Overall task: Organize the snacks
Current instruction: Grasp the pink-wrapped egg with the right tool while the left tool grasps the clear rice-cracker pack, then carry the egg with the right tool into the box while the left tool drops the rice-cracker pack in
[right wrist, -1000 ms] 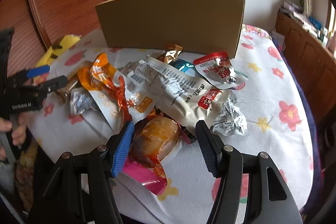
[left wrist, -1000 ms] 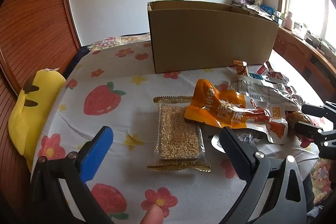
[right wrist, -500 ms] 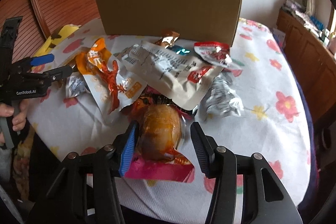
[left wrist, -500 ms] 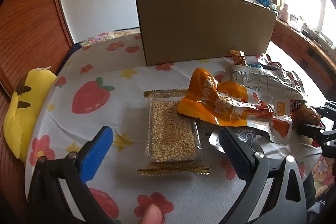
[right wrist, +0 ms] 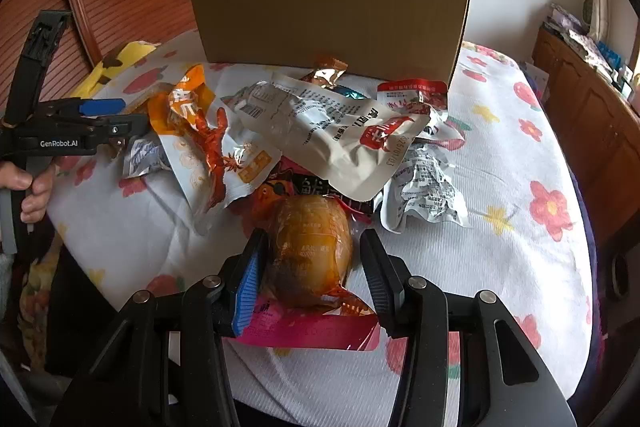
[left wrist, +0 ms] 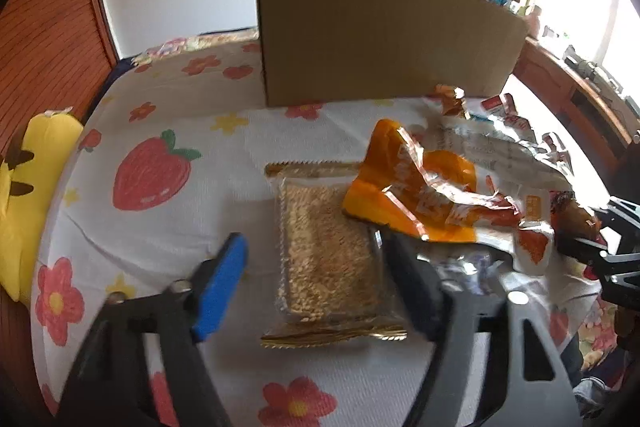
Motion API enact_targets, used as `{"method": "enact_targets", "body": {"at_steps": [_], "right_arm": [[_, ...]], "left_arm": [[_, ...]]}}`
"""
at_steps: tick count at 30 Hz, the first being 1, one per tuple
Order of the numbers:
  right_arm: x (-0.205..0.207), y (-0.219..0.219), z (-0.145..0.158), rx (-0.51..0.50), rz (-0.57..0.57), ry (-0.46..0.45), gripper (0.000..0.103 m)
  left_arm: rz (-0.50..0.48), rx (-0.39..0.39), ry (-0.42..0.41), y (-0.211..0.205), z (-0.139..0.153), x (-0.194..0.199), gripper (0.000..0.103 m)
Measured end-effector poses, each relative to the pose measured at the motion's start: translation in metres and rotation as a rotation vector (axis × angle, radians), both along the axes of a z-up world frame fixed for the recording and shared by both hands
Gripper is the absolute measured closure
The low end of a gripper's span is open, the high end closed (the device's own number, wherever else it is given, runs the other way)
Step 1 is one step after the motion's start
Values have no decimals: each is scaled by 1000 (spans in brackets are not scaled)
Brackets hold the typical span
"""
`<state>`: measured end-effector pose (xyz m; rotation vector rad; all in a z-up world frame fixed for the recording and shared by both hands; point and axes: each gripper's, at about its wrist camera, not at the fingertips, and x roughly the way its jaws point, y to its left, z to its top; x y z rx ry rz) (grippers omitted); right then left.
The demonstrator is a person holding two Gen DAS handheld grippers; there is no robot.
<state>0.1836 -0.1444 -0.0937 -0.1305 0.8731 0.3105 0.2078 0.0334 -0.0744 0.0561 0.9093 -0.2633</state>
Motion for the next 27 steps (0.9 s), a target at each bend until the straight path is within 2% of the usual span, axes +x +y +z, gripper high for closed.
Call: {"method": "enact_targets", "body": {"at_steps": [2,5,10,18,21,27], "right_arm": [[0,0,0,-2,2,-5,54],[0,2,-1,-5,2,-10,53],[0,6,-3,-29,5,-23,50],[-3,0,-1,-12,8,-23,57],[-6,-6,3,21,11,-11,58],[-16,-10,17,27,13,-36,58]], "left_arm": [[-5,-19,11,1,-2,0,42],[-6,-3,0,0,-2,-3,50],[-6,5,-7,1,-2,-6,53],[14,-3,-38,10,1,-26,56],[37,-6,-68,15,8,-32,56],[73,-19,-122,27,25,-40,56]]}}
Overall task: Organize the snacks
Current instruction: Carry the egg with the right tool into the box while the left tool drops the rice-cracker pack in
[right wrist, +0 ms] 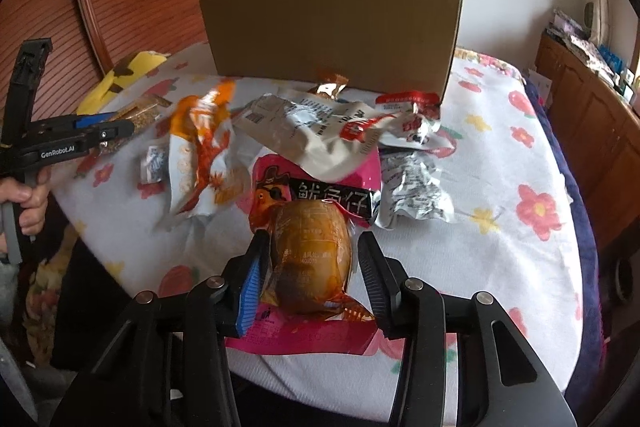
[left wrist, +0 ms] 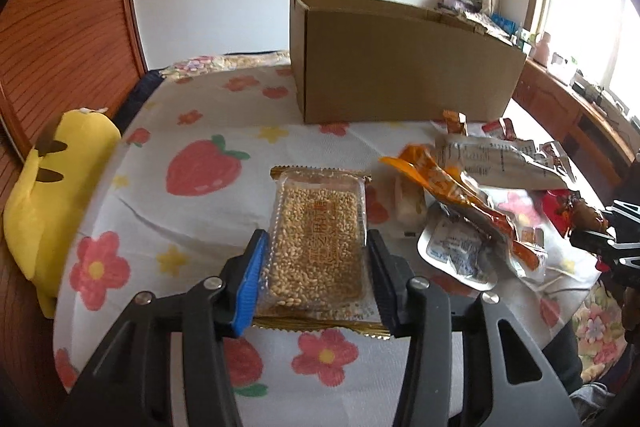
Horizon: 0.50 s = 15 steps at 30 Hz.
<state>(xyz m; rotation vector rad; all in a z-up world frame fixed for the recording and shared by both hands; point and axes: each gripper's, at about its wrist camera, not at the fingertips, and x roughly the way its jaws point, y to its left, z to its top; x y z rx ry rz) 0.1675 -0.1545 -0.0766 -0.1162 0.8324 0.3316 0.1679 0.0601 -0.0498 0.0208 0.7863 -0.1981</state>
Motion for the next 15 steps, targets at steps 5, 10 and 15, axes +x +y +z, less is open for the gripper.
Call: {"method": "enact_targets", "body": {"at_steps": [5,10,15], "right_arm": [[-8,-8,15,-2,-12,-23,58],[-12,-17,27,-42,-40,-59,57],[-10,-34,36,-57,-74,-75,58]], "left_arm": [[6,-8,-41,0,12,-5,56],[-5,-18,-73,-7,24,-9,56],[-19,-29,-100,-15,36,-11,56]]}}
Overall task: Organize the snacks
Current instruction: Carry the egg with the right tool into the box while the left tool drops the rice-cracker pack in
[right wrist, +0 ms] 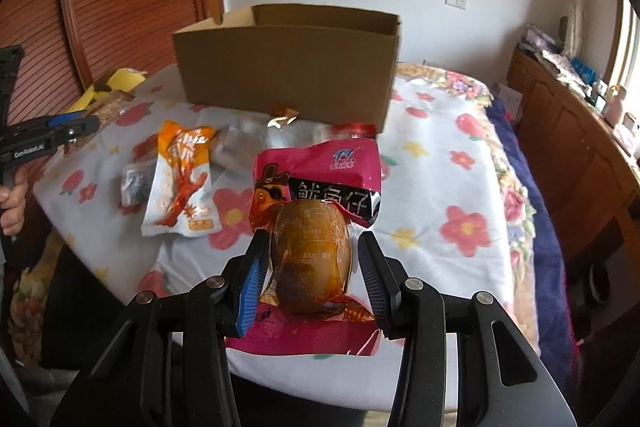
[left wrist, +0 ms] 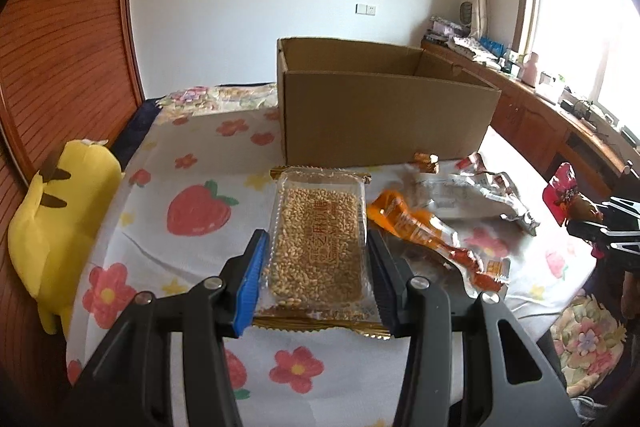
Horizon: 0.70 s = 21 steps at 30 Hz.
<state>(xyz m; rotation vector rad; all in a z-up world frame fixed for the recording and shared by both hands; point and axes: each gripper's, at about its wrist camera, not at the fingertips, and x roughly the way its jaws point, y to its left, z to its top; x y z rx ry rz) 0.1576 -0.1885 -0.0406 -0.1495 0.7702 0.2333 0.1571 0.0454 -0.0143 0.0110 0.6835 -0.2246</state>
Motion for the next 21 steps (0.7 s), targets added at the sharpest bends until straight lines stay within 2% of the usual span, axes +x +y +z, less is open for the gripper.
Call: {"method": "enact_targets", "body": {"at_steps": [11,21], "right_arm": [[3,-19,22,18,-22,-45,57],[29,-10,48,44,34,-90,57]], "left_arm": [[-23,-12,-60,-20,23,1,56],[-31,-9,-107,-34,47,23,55]]}}
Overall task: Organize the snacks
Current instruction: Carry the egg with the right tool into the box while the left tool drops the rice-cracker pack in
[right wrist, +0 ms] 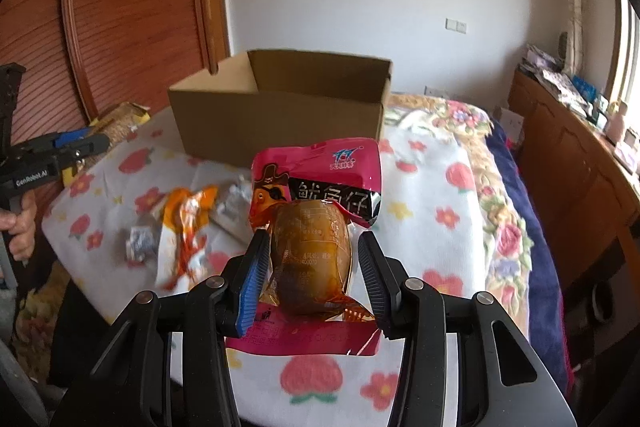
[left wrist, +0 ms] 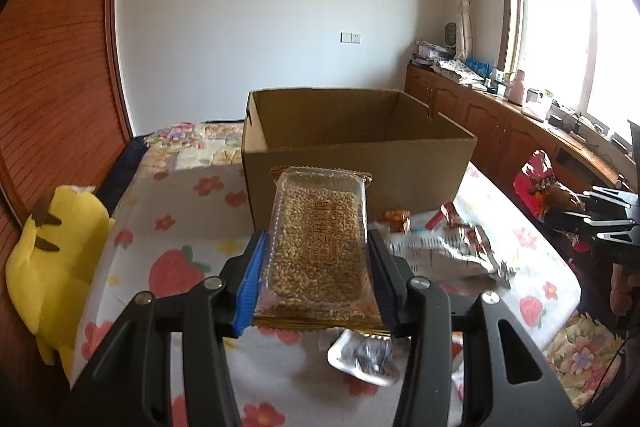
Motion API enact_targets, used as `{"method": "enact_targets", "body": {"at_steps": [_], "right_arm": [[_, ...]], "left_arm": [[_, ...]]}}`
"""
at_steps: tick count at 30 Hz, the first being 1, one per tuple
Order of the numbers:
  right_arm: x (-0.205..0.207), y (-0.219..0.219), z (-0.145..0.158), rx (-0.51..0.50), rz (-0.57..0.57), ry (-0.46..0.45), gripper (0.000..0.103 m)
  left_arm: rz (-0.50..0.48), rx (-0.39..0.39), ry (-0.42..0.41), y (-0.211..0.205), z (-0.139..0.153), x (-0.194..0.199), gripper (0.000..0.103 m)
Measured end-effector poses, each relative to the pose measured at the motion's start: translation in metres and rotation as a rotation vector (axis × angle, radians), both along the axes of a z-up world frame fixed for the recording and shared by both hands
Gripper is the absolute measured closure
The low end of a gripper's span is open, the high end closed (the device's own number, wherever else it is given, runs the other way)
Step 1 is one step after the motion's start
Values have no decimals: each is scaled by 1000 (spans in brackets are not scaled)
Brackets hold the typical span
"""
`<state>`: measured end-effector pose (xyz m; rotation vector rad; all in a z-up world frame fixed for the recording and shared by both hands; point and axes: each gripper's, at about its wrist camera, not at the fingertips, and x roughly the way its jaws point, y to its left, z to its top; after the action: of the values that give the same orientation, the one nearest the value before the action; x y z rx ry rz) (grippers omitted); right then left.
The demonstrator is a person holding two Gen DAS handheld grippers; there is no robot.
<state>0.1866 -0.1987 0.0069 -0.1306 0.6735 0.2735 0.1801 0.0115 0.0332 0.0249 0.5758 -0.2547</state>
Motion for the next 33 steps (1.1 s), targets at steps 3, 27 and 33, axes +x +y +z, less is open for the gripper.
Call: {"method": "enact_targets", "body": {"at_steps": [3,27,33], "right_arm": [[14,5,11,-4,22,-25,57],[150,35,41,31,112,-104,57],[181,44,36,18,117,-102,57]], "left_arm": [[1,8,-13,-4,7,11,55],[19,60,-59,-25,19,135,55],[26,61,-46,-19,14,162,55]]}}
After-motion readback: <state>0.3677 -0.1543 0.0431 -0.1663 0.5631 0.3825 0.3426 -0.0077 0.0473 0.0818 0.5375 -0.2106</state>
